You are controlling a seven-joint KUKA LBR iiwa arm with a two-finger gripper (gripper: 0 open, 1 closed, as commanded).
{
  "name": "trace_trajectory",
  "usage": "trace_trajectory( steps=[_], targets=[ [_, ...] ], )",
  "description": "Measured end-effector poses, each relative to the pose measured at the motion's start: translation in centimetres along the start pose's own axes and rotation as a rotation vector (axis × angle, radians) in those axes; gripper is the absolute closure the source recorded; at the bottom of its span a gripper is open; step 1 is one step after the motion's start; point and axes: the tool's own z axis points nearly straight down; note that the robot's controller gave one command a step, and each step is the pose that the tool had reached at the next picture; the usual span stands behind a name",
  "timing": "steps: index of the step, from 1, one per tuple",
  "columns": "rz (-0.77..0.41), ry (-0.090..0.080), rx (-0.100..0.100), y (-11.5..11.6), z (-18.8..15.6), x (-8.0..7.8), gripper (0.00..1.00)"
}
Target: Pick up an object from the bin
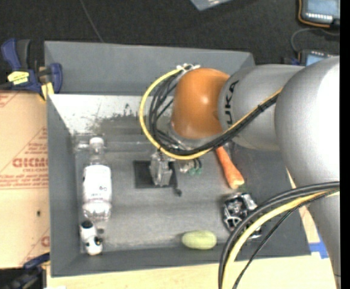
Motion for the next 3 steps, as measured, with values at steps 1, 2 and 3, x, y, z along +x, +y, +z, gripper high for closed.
trace_trajectory(
  steps=[1,2,3],
  targets=[
    [0.0,0.0,0.0,0.0,0.0,0.0,1.0],
    [-0.165,-0.007,0.0,-0.8,0.5,2.8,1.0],
    [-0.163,-0.007,0.0,-0.8,0.5,2.8,1.0]
  ],
)
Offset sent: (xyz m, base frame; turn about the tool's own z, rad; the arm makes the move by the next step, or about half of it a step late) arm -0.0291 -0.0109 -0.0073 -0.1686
